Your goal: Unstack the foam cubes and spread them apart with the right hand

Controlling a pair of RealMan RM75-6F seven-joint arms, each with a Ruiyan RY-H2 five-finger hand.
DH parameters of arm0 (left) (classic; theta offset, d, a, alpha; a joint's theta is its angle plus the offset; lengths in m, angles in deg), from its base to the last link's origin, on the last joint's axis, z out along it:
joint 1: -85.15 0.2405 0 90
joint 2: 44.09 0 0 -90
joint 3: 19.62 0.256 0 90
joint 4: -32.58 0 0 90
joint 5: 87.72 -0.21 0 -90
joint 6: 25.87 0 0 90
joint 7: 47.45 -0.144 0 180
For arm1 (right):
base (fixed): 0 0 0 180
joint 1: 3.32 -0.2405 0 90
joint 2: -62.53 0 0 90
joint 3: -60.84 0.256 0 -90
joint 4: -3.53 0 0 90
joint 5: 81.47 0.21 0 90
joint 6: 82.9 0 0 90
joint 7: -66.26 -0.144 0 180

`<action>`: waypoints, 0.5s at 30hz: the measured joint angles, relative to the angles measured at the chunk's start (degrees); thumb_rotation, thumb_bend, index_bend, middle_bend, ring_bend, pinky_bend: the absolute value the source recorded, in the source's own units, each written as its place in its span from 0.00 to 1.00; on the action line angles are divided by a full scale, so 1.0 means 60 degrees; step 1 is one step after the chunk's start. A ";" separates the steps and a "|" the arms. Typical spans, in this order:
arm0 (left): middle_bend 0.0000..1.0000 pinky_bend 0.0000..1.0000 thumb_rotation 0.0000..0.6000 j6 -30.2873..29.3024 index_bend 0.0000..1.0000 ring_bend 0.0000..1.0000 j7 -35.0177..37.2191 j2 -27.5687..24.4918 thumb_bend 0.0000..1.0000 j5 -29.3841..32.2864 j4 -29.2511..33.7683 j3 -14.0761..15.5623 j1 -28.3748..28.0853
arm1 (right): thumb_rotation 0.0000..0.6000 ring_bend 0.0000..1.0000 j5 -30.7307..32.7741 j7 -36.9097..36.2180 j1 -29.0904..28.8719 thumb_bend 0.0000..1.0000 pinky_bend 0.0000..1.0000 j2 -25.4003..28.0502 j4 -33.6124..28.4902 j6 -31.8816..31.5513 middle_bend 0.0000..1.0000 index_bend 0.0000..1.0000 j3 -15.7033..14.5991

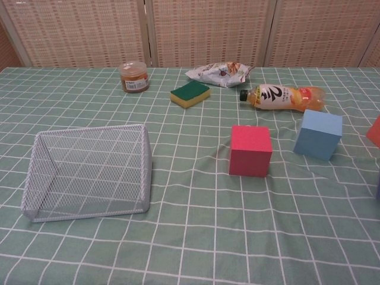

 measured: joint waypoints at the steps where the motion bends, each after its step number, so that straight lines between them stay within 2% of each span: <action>1: 0.35 0.50 1.00 0.0005 0.36 0.35 0.0007 0.0000 0.54 0.0011 -0.0001 -0.0001 0.0001 | 1.00 0.31 0.0098 0.0062 0.0016 0.05 0.44 0.0148 -0.0127 0.0111 0.42 0.50 -0.0031; 5: 0.35 0.50 1.00 0.0057 0.36 0.35 0.0007 0.0001 0.54 0.0047 0.0000 -0.0003 -0.0007 | 1.00 0.17 0.0173 -0.0063 0.0038 0.05 0.37 0.0659 -0.0493 0.0413 0.26 0.30 -0.0165; 8: 0.35 0.50 1.00 0.0061 0.36 0.35 -0.0015 0.0003 0.54 0.0014 0.0009 0.0007 -0.0016 | 1.00 0.08 -0.0039 -0.0492 0.0025 0.05 0.34 0.0850 -0.0617 0.0450 0.16 0.19 -0.0220; 15: 0.35 0.50 1.00 0.0073 0.36 0.35 -0.0005 0.0004 0.54 0.0040 0.0005 0.0002 -0.0017 | 1.00 0.07 -0.0910 -0.1817 0.0061 0.05 0.34 0.0541 -0.0180 -0.0508 0.14 0.17 0.0007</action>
